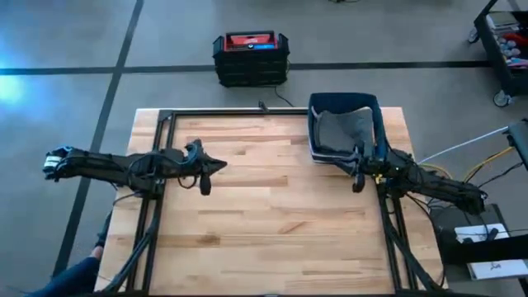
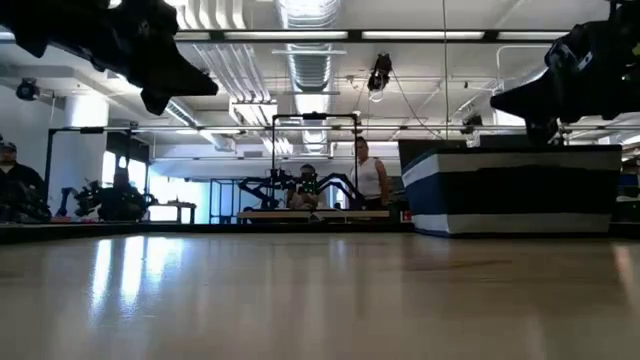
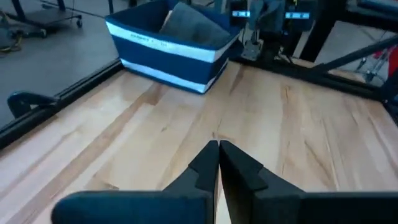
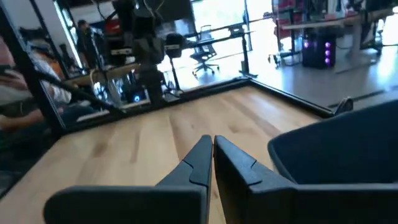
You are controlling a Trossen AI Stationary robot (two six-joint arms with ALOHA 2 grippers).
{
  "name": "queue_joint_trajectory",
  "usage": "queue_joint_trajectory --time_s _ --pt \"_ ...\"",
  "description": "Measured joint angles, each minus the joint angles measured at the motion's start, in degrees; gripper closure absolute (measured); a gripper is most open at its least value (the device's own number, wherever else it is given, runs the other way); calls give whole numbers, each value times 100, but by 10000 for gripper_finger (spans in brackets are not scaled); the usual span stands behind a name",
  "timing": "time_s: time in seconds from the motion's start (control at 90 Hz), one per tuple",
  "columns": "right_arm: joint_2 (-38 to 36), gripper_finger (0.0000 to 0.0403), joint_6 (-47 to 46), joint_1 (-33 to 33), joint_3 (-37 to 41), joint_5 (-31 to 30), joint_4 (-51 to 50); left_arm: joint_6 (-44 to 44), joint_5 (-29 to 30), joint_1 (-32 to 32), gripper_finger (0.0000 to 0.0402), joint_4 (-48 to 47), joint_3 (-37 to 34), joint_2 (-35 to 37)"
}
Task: Fold towel
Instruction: Return to Home Position
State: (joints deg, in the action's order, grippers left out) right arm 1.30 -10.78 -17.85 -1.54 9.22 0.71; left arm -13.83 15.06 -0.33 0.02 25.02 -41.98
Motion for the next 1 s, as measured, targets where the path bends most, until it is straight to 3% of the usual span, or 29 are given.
queue_joint_trajectory --time_s 0.222,0.456,1.0 --pt "114 403 147 0 85 -29 168 212 -103 -16 402 167 -455 269" --pt "151 403 96 0 85 -20 147 320 -554 -84 401 1479 -1596 934" --pt "315 403 60 -2 87 -29 132 283 -542 -68 395 486 -2368 2852"
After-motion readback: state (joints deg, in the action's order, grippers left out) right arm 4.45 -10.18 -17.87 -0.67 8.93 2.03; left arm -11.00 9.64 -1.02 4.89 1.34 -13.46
